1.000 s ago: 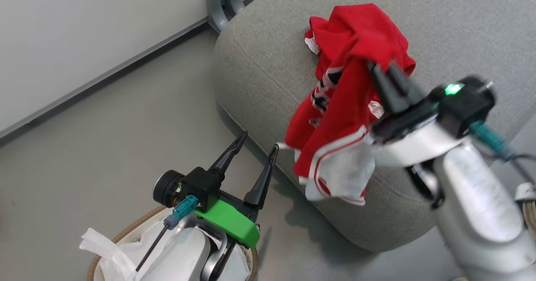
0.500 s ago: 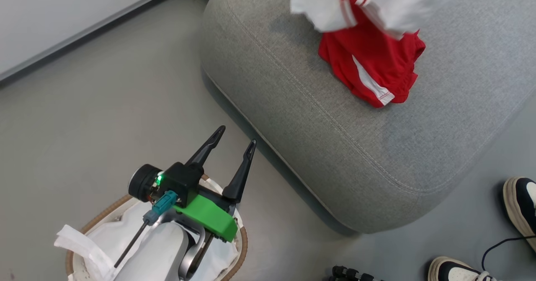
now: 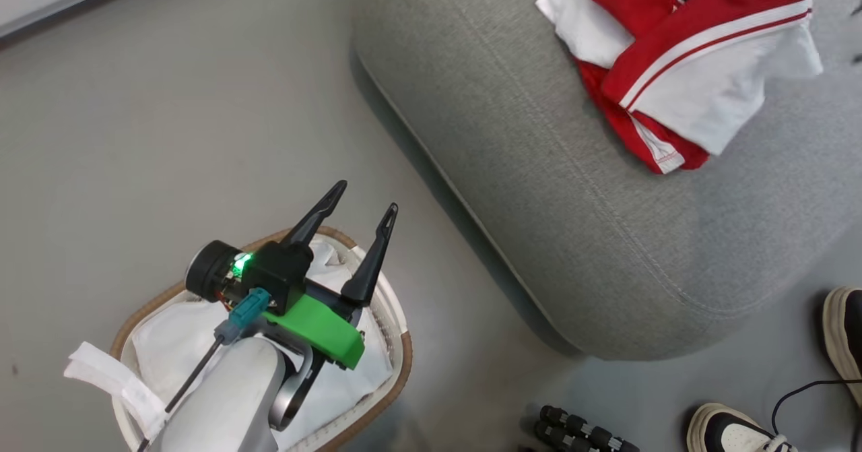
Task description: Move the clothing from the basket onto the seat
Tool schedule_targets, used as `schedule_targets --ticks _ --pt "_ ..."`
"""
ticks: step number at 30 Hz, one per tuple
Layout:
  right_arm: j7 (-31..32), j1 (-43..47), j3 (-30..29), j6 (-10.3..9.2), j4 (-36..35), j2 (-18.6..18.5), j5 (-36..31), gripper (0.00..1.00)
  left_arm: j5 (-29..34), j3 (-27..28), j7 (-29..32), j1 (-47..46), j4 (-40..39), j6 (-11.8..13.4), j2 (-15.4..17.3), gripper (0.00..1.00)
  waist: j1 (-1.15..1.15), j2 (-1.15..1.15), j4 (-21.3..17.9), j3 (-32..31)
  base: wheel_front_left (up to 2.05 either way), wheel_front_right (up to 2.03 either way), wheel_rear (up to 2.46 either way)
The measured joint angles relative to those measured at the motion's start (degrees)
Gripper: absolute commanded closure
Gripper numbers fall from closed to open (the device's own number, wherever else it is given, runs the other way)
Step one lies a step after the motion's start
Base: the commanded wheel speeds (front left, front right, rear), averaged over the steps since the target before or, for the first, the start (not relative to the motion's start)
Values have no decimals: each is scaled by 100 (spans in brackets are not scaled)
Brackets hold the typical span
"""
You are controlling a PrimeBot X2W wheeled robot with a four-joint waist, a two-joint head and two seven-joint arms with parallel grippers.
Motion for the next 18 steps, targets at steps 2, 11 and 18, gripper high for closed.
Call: schedule_targets --ticks 2,11,18 --pt "0 222 -75 0 191 163 -21 100 0 1 0 -40 13 0 37 0 0 0 74 92 0 0 0" --pt "1 1037 -789 0 936 559 -288 0 -3 120 0 -75 105 0 46 0 0 0 382 271 0 0 0" --pt "0 1791 -1189 0 1010 730 -452 0 -2 311 0 15 231 0 -65 0 0 0 379 4 0 0 0"
